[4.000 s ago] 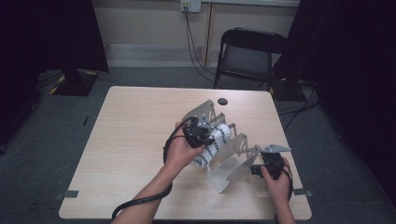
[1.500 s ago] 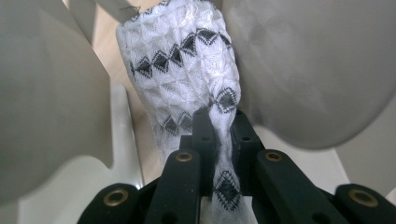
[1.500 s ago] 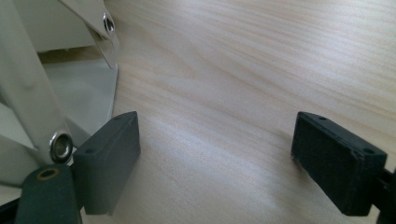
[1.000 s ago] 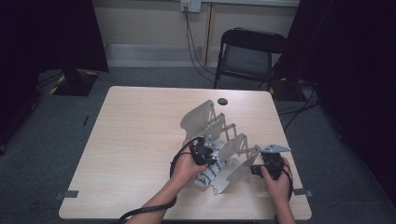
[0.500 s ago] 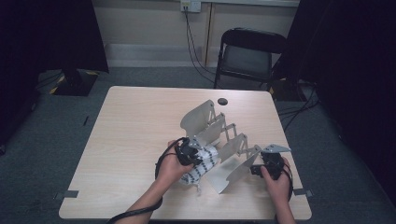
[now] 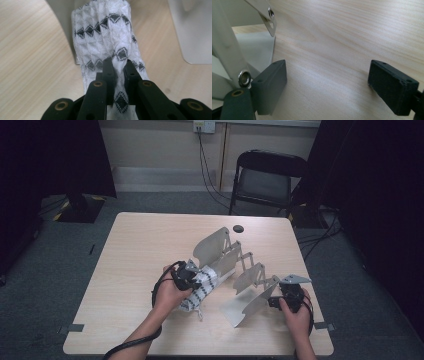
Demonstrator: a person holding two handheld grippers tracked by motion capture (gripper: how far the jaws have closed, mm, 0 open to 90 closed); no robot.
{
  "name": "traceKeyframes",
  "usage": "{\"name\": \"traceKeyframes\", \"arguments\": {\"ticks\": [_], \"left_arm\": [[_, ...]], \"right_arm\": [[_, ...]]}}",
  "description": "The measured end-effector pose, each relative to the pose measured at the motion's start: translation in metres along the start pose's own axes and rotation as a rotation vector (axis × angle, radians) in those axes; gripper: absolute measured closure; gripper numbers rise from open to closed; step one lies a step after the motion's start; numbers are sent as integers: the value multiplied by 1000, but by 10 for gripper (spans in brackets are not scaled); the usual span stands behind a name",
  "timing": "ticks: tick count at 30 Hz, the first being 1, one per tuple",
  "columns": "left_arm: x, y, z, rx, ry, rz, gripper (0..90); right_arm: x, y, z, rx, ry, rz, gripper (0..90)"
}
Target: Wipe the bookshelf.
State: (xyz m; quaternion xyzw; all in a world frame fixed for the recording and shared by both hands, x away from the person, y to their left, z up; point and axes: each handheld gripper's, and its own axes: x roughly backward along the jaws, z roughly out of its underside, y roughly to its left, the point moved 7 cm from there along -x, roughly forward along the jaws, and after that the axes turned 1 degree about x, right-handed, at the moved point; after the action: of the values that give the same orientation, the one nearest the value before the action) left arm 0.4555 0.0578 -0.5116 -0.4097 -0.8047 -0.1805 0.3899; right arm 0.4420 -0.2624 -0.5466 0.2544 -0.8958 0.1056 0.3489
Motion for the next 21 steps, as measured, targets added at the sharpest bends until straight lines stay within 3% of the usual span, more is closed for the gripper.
{"name": "traceKeyframes", "arguments": {"ticks": [4, 9, 12, 15, 21], "left_arm": [[-5, 6, -3, 21, -15, -7, 816], [-3, 9, -7, 38, -50, -42, 665], [4, 10, -7, 59, -63, -54, 523], [11, 7, -5, 76, -86, -56, 450], [17, -6, 4, 77, -59, -32, 411]], "right_arm": [[0, 0, 0, -1, 0, 0, 150], [0, 0, 0, -1, 0, 0, 151], [0, 0, 0, -1, 0, -1, 150], [0, 0, 0, -1, 0, 0, 151], [0, 0, 0, 0, 0, 0, 150]]}}
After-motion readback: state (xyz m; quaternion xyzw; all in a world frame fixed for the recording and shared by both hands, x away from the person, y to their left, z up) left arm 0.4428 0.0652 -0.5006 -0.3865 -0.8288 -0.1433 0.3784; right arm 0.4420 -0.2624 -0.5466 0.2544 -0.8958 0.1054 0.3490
